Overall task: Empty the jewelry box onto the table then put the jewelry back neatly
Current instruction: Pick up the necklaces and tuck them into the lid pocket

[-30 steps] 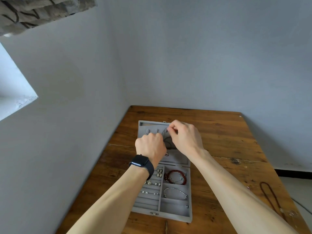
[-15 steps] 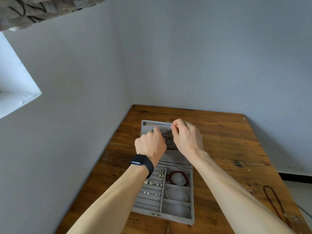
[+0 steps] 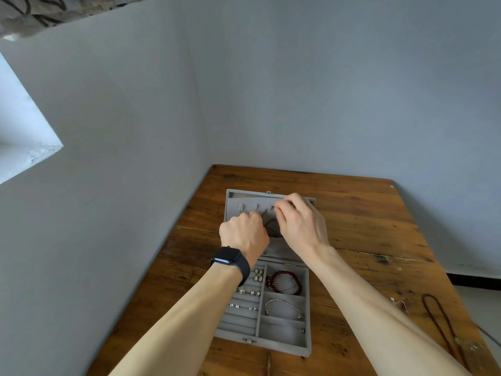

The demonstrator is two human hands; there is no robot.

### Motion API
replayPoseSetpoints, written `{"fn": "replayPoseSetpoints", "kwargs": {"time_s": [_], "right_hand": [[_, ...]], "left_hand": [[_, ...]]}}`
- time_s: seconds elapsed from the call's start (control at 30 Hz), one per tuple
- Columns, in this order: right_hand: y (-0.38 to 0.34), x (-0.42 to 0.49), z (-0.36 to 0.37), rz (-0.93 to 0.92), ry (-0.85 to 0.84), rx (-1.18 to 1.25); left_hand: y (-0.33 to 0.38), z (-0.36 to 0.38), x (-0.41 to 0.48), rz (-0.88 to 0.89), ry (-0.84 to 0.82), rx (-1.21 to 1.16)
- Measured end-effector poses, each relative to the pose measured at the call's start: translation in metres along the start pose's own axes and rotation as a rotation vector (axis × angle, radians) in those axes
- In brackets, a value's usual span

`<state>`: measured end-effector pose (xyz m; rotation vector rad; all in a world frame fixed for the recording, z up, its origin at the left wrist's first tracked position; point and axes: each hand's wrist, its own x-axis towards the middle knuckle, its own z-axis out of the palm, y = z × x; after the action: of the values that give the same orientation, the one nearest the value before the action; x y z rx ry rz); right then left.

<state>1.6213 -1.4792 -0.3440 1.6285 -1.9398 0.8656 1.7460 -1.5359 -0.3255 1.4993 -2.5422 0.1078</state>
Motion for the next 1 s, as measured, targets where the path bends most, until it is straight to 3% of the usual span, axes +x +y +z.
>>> {"fn": "replayPoseSetpoints", "kwargs": {"time_s": [0.17, 0.43, 0.57, 0.77, 0.9, 1.0], "right_hand": [[0.005, -0.013, -0.001, -0.029, -0.174, 0.054], [0.005, -0.043, -0.014, 0.186, -0.309, 0.377], [-0.003, -0.045, -0.014, 0.206, -0.278, 0.442], [-0.005, -0.041, -0.009, 0.236, -0.202, 0.293], [-0.011, -0.039, -0.005, 0.227, -0.252, 0.313], [-0.011, -0.035, -0.004, 0.227, -0.215, 0.244]], "left_hand": [[0.004, 0.003, -0.002, -0.037, -0.044, -0.07], [-0.001, -0.003, 0.004, -0.317, -0.194, -0.617], [0.006, -0.008, 0.003, -0.344, -0.212, -0.709], [0.002, -0.012, 0.004, -0.415, -0.243, -0.871], [-0.001, -0.012, 0.006, -0.428, -0.27, -0.959], [-0.001, -0.015, 0.005, -0.366, -0.263, -0.876]]}}
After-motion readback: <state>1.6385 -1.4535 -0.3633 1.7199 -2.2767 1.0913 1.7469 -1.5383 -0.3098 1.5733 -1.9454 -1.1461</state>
